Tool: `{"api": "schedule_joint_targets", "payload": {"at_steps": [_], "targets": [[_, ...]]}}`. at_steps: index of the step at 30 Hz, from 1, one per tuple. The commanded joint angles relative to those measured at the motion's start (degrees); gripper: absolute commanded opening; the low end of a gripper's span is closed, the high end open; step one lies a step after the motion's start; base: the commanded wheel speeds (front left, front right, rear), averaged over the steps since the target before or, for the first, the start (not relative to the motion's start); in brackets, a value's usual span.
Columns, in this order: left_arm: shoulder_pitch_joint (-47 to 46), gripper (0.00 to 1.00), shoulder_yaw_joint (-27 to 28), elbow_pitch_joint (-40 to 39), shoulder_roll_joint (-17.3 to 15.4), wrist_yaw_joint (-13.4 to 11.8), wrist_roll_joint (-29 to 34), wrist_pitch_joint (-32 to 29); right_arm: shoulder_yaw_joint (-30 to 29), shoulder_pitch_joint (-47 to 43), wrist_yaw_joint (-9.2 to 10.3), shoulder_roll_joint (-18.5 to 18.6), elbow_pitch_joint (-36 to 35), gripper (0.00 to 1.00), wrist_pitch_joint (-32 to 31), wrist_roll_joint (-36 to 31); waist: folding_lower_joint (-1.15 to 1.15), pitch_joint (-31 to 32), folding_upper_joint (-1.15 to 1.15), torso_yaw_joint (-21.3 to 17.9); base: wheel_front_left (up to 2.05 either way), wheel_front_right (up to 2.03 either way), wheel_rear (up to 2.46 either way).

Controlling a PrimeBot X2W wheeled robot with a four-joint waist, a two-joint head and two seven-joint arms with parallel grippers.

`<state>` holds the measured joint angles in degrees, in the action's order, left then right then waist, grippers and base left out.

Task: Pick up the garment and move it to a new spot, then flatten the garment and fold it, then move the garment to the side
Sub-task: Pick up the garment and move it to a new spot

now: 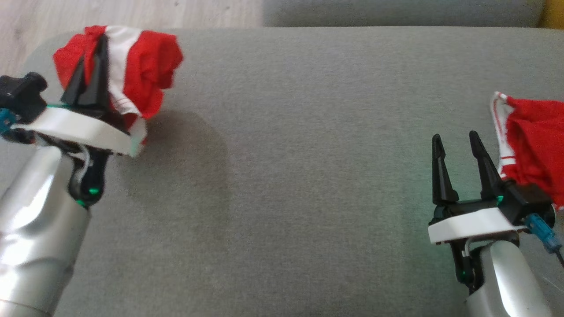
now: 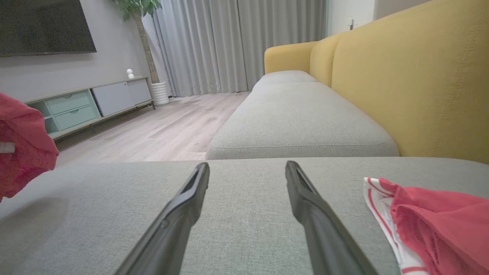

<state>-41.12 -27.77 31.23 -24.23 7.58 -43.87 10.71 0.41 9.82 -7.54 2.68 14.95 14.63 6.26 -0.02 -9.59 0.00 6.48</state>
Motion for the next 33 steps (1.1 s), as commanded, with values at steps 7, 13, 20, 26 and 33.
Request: {"api": "schedule_joint_targets", "payload": {"at_steps": [7,13,20,26,33], "targets": [[-0.4,0.00,-0.4,-12.8,-0.8,-2.2,0.1,-2.6,2.6,0.5,0.05,0.2,-1.7,1.00,0.4,1.7,0.02,1.9,0.00,-5.3,0.00,0.00,0.00],[-0.2,0.00,-2.6,-18.2,1.1,-4.8,0.7,-5.7,3.9,1.6,0.05,0.2,-2.0,1.00,0.4,2.8,0.02,0.7,0.00,-10.4,0.00,0.00,0.00],[-2.6,0.46,-7.1,-14.4,6.9,-6.5,3.3,-6.5,6.0,3.4,0.05,0.2,-2.4,1.00,0.4,4.6,0.02,-2.0,0.00,-17.0,0.00,0.00,0.00],[-4.8,1.00,-8.9,-10.4,11.1,-5.3,4.7,-2.6,6.5,3.5,0.05,0.2,-2.4,1.00,0.4,5.3,0.02,-2.2,0.00,-18.8,0.00,0.00,0.00],[-3.5,1.00,-6.9,-8.5,9.7,-4.6,6.0,3.1,5.3,2.1,0.05,0.2,-2.3,1.00,0.4,4.6,0.02,0.0,0.00,-16.4,0.00,0.00,0.00]]}}
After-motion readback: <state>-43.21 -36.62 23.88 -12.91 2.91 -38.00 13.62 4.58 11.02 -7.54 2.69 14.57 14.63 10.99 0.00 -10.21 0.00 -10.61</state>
